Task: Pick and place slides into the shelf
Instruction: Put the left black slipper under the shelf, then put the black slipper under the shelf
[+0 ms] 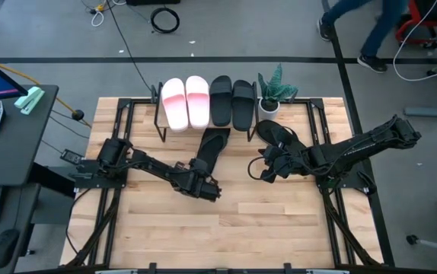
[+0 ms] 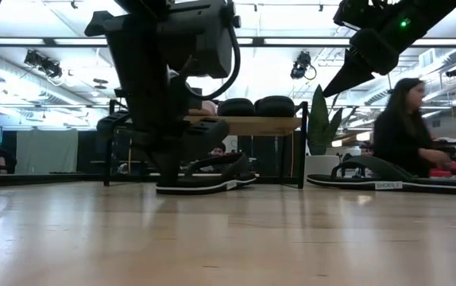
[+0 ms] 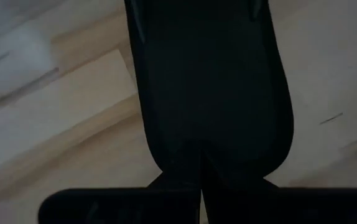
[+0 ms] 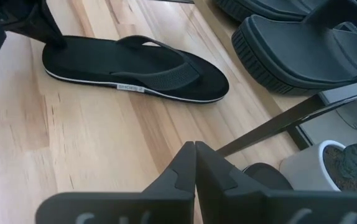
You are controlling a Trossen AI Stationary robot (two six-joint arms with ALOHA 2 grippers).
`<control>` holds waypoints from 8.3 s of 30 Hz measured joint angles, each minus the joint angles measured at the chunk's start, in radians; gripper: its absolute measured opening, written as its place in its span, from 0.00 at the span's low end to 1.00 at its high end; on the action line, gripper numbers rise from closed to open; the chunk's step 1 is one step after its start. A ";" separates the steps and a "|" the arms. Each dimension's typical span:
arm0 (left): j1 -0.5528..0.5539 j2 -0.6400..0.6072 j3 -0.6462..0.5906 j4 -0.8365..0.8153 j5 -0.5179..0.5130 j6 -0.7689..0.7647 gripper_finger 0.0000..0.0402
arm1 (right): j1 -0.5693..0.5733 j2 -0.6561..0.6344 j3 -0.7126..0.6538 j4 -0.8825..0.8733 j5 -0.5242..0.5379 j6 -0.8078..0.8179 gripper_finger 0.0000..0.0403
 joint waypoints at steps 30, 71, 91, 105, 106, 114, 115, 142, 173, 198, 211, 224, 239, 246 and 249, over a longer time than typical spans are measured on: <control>0.272 0.006 -0.002 0.079 -0.046 0.123 0.02 | 0.000 0.000 0.000 0.000 0.000 0.000 0.02; 0.033 -0.097 1.039 -0.504 -0.130 1.022 0.08 | -0.115 0.000 0.000 -0.677 -0.231 0.329 0.33; 0.005 -0.181 1.032 -0.605 -0.143 0.936 0.05 | -0.585 -0.002 -0.061 -0.486 -0.508 0.111 0.34; 0.006 -0.180 1.032 -0.605 -0.143 0.936 0.04 | -0.766 -0.002 -0.062 -0.408 -0.589 0.182 0.34; 0.006 -0.180 1.032 -0.605 -0.143 0.941 0.05 | -0.772 -0.002 -0.062 -0.407 -0.602 0.185 0.34; 0.006 -0.180 1.032 -0.604 -0.143 0.958 0.05 | -0.777 0.054 -0.062 -0.403 -0.645 0.226 0.34; 0.006 -0.180 1.032 -0.604 -0.143 0.958 0.04 | -0.777 0.068 -0.062 -0.395 -0.646 0.227 0.34; 0.006 -0.180 1.032 -0.605 -0.144 0.962 0.02 | -0.684 -0.021 -0.062 -0.449 -0.570 0.271 0.02; 0.006 -0.180 1.032 -0.604 -0.143 0.962 0.02 | 0.136 0.165 -0.063 0.110 -0.435 0.769 0.01; 0.006 -0.180 1.032 -0.671 -0.143 0.946 0.05 | -0.014 0.398 -0.062 0.405 -0.395 0.540 0.13; 0.005 -0.180 1.032 -0.673 -0.143 0.944 0.03 | -0.011 0.270 -0.036 0.397 -0.420 0.470 0.24; 0.001 -0.180 1.032 -0.678 -0.143 0.943 0.03 | 0.050 0.310 -0.036 0.305 -0.366 0.537 0.24; -0.015 -0.180 1.032 -0.688 -0.143 0.925 0.06 | 0.161 0.229 -0.037 0.159 -0.366 0.505 0.23; -0.015 -0.180 1.032 -0.695 -0.143 0.926 0.03 | 0.325 0.260 -0.038 0.035 -0.356 0.626 0.19; -0.015 -0.180 1.032 -0.695 -0.143 0.926 0.02 | 0.370 0.296 -0.038 0.006 -0.278 0.645 0.15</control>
